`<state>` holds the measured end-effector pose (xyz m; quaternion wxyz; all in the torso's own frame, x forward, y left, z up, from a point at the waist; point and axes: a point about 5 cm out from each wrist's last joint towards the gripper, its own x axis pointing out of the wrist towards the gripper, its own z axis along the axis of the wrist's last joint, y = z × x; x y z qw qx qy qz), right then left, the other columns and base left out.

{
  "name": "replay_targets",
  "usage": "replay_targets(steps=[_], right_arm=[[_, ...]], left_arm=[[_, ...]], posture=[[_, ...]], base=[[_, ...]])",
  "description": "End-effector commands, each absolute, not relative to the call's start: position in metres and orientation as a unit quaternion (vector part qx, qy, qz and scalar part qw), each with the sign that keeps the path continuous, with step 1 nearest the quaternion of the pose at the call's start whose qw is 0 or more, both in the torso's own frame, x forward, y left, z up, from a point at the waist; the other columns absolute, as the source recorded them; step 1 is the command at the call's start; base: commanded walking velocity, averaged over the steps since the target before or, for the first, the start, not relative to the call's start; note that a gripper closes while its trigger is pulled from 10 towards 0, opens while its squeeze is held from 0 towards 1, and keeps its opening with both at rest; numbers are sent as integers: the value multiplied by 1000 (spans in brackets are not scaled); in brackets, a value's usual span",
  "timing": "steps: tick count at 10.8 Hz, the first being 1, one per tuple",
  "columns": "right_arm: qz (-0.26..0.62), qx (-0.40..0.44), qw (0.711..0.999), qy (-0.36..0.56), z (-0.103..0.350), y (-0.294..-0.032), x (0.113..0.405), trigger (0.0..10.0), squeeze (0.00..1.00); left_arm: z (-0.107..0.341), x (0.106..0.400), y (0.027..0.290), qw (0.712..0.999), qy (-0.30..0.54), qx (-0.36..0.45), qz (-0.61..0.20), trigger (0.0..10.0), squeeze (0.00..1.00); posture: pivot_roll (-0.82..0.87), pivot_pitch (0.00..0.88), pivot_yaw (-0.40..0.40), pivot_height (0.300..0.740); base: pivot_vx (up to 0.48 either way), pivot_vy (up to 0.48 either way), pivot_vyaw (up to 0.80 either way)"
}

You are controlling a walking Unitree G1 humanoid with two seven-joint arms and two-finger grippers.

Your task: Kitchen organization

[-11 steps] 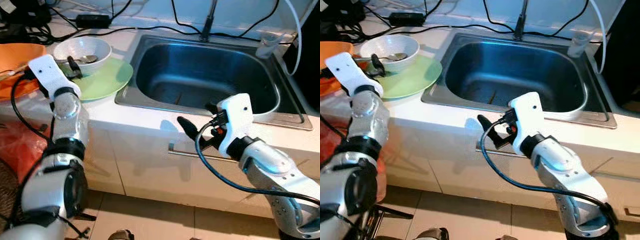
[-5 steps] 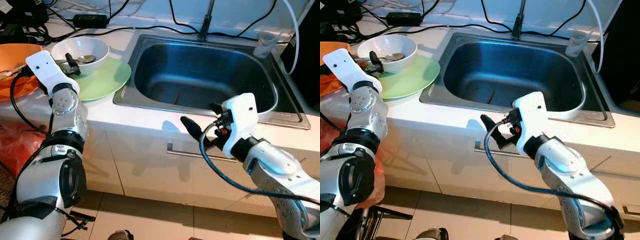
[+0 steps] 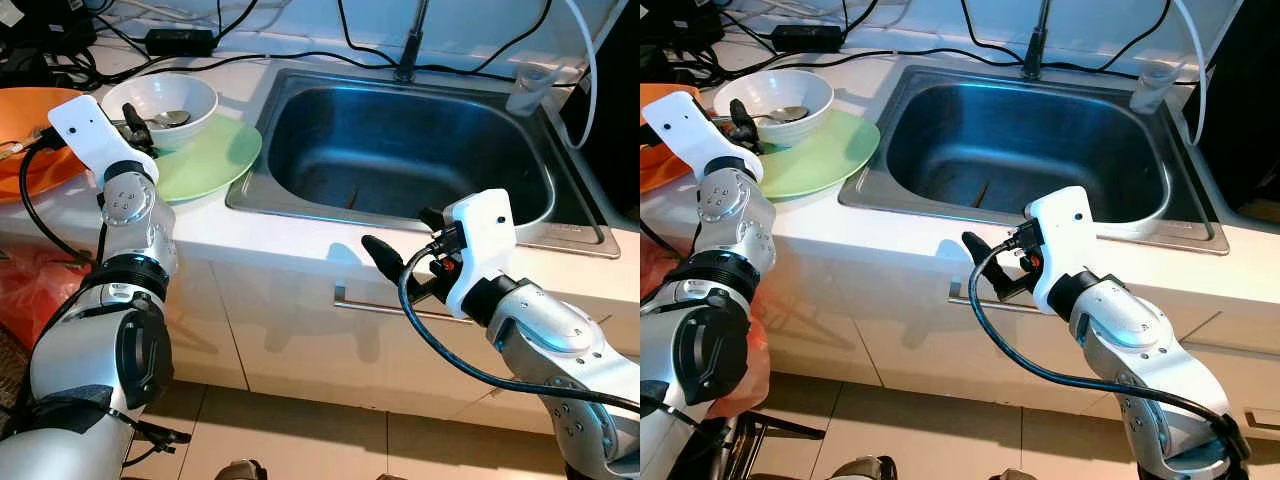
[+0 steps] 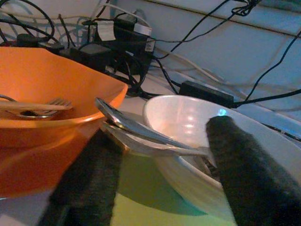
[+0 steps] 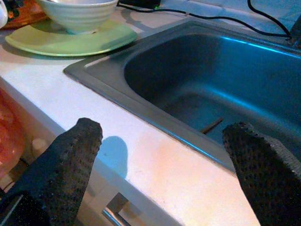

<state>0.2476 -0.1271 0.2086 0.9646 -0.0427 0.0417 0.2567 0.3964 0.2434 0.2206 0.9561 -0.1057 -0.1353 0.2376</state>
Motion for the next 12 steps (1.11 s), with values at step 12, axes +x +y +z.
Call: replay_targets(steps=[12], right_arm=[[281,-27,959,38,211,-122,243,10000,0]], left_arm=[[250,403,224,954,-196,-104,199,0,0]], posture=[[-214,85,-25,740]], base=[[0,0,0]])
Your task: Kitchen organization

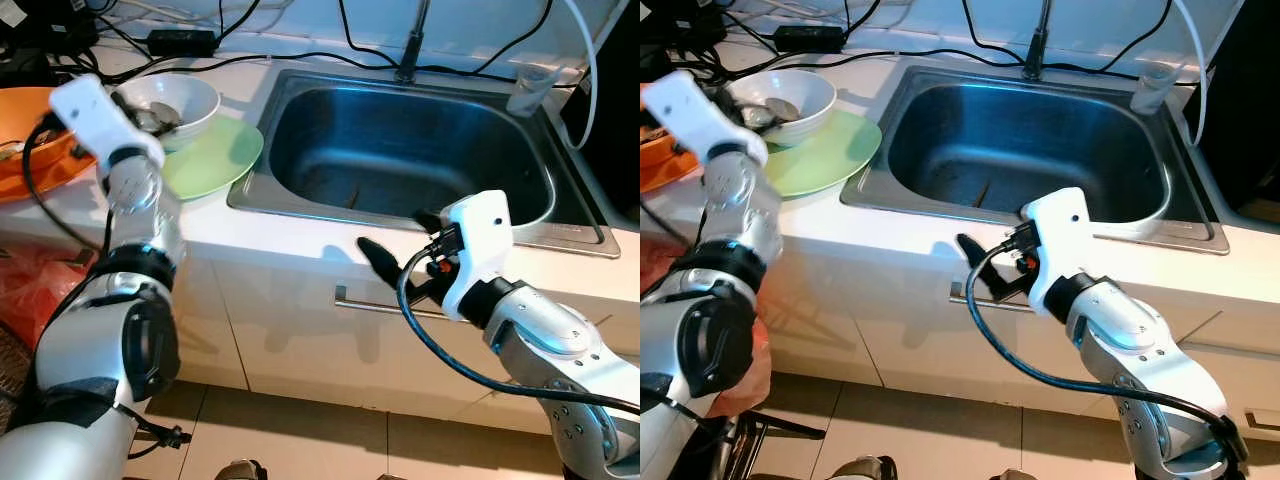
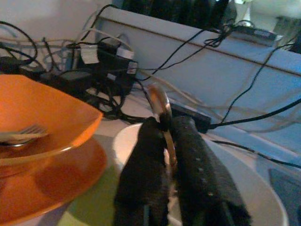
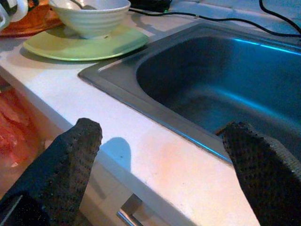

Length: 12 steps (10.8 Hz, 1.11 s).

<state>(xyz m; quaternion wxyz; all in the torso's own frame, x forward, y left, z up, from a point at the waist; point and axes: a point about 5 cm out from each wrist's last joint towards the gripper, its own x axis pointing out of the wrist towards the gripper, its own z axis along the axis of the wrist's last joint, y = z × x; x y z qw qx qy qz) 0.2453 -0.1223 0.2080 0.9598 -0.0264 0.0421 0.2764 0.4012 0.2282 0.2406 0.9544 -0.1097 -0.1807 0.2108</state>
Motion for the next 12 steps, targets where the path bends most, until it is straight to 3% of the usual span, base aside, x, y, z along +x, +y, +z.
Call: replay_targets(steps=[1,12], right_arm=[[285,-26,957,36,211,-120,244,10000,0],[289,-18,957,11,212,-111,262,10000,0]], left_arm=[[252,403,222,954,-200,-104,196,0,0],[279,403,185,948,-277,-80,132,0,0]], posture=[[-210,80,-26,740],[-139,28,-16,740]], base=[[0,0,0],[0,0,0]])
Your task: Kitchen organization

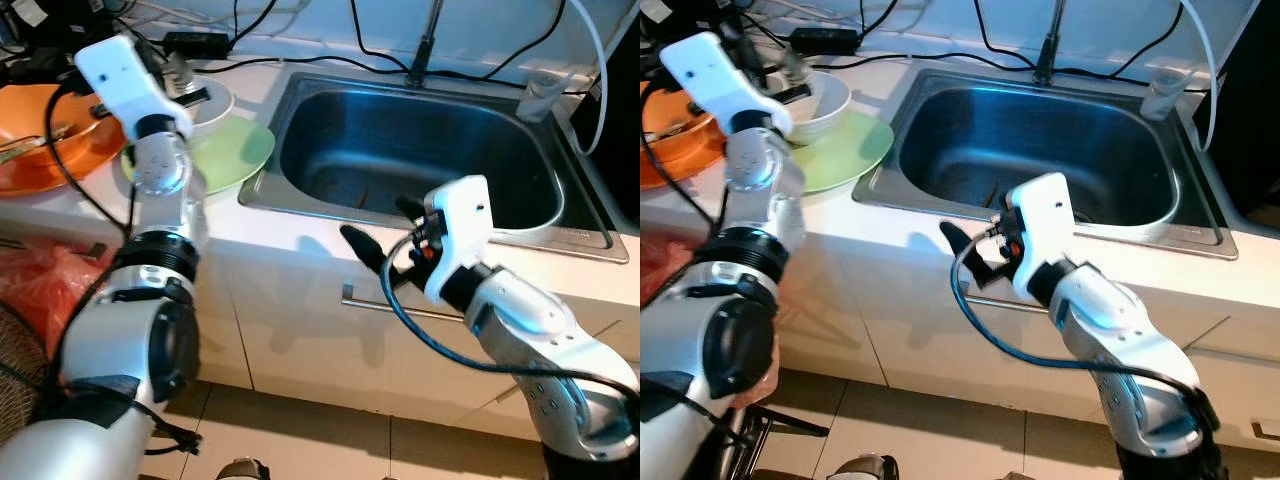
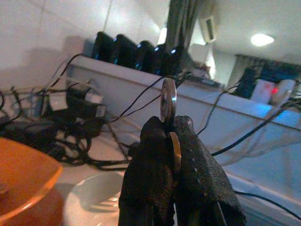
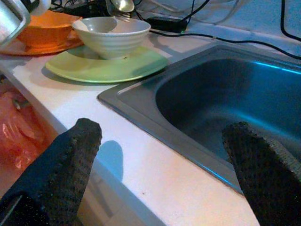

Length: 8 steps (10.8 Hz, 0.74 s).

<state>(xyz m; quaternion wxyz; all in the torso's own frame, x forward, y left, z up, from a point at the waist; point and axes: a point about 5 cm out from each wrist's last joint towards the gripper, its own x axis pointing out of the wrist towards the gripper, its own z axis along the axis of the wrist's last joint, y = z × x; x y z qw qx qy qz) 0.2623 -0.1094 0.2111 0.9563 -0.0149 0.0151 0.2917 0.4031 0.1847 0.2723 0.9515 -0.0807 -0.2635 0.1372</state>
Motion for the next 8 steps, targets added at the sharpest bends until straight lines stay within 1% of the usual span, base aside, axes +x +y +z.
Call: replay_targets(steps=[1,3,6,8], right_arm=[[290,-16,957,9,212,-110,264,10000,0],[293,-13,956,7,210,-107,266,10000,0],[295,-12,956,6,208,-105,268,10000,0],[294,-14,956,4,208,-107,268,10000,0]], left_arm=[[276,401,176,950,-283,-59,121,0,0],[262,398,173,955,-266,-45,123,0,0],[240,396,180,963,-228,-37,140,0,0],[225,397,178,969,-190,-54,149,0,0]], posture=[[-127,24,-15,740],[-111,19,-14,740],[-108,15,-17,740],[-112,14,-20,740]], base=[[0,0,0],[0,0,0],[0,0,0],[0,0,0]])
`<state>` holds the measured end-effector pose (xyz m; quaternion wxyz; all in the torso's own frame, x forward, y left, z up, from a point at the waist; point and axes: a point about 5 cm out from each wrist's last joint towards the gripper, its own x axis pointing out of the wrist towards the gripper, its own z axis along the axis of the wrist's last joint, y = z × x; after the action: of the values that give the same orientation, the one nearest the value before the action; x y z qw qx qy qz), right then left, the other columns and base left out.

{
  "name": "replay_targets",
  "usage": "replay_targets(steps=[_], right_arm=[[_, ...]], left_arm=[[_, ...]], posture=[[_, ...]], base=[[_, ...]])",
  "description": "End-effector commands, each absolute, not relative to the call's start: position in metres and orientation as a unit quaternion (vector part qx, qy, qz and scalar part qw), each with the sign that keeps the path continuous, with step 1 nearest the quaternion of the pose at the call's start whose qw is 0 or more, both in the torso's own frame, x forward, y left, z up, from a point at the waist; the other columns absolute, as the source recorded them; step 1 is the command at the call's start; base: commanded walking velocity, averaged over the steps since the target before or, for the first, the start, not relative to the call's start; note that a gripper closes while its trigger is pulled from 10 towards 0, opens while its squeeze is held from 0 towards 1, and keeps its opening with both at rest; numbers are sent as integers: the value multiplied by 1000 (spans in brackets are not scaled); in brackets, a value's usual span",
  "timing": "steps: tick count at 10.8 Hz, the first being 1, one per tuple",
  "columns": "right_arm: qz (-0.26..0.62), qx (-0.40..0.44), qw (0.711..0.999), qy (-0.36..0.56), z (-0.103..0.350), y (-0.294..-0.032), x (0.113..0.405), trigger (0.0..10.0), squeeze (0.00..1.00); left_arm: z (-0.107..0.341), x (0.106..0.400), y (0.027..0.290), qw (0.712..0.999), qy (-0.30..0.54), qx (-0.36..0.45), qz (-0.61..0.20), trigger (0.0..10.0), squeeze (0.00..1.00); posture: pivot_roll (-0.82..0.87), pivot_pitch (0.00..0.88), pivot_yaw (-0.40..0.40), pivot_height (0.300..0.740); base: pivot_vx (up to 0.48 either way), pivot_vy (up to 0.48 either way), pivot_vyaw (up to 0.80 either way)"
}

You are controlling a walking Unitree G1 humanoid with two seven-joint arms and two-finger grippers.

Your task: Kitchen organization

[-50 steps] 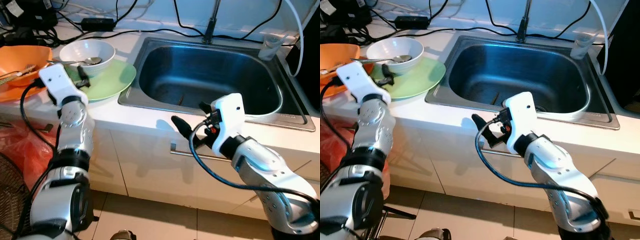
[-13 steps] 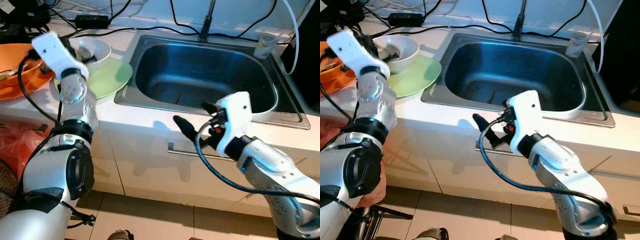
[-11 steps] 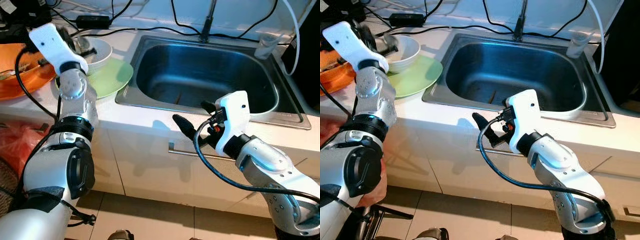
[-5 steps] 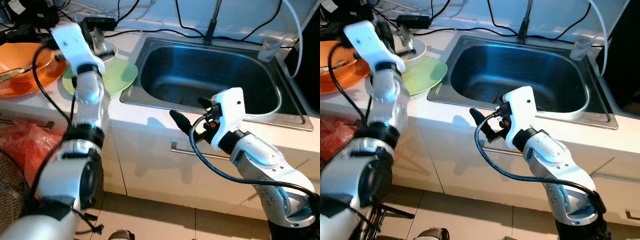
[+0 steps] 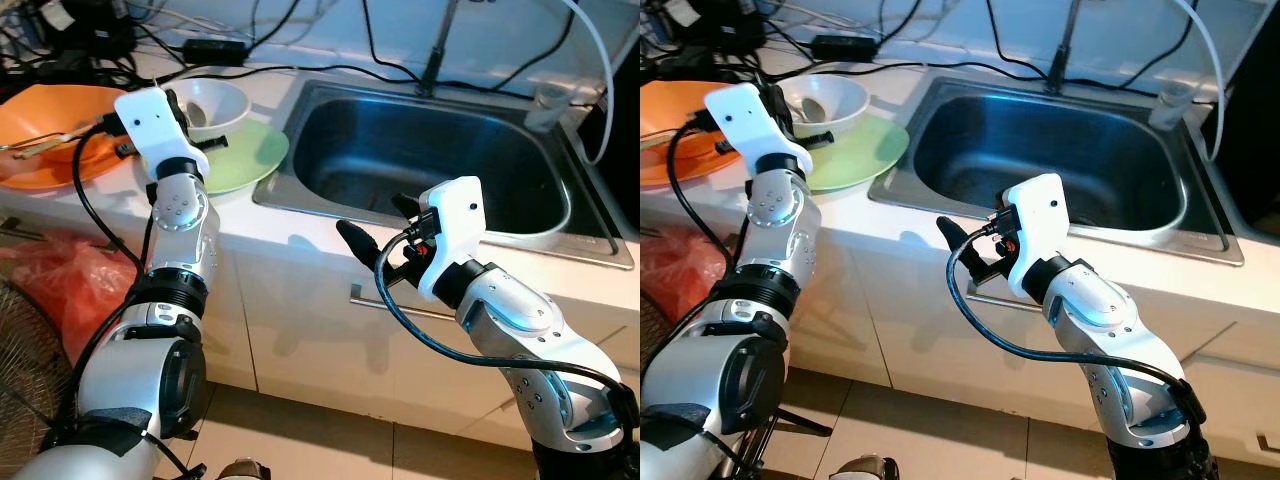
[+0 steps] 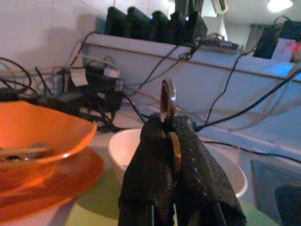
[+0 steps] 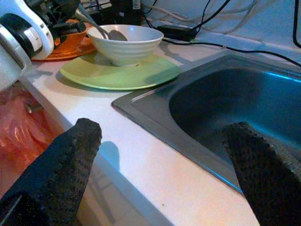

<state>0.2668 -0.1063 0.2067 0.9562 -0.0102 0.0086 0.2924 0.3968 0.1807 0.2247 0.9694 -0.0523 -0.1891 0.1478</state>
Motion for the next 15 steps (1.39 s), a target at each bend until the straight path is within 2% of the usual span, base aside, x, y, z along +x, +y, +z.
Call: replay_targets(steps=[1,3,4,5,11,12,15], right_arm=[[293,-15,956,4,208,-107,268,10000,0],[291,-16,957,2,208,-108,268,10000,0],[290,-16,957,2,208,-108,268,10000,0],[289,-16,957,3,208,-108,268,10000,0],[282,-15,959,2,208,-109,266,10000,0],[281,-15,960,1,208,-109,265,10000,0],[274,-13,962,2,207,-110,264,10000,0]], left_arm=[[218,397,178,972,-169,-63,152,0,0],[211,399,178,974,-145,-76,154,0,0],[211,400,178,975,-137,-87,151,3765,0],[211,401,177,976,-133,-91,146,9843,0],[222,409,166,977,-121,-124,126,10000,0],[224,410,164,977,-120,-128,122,10000,1000],[224,411,161,978,-111,-129,120,10000,1000]], posture=[[-113,13,-19,740],[-119,12,-15,740],[-120,13,-13,740],[-121,13,-13,740],[-137,17,0,740],[-142,19,7,740],[-149,26,15,740]], base=[[0,0,0],[0,0,0],[0,0,0],[0,0,0],[0,0,0],[0,0,0],[0,0,0]])
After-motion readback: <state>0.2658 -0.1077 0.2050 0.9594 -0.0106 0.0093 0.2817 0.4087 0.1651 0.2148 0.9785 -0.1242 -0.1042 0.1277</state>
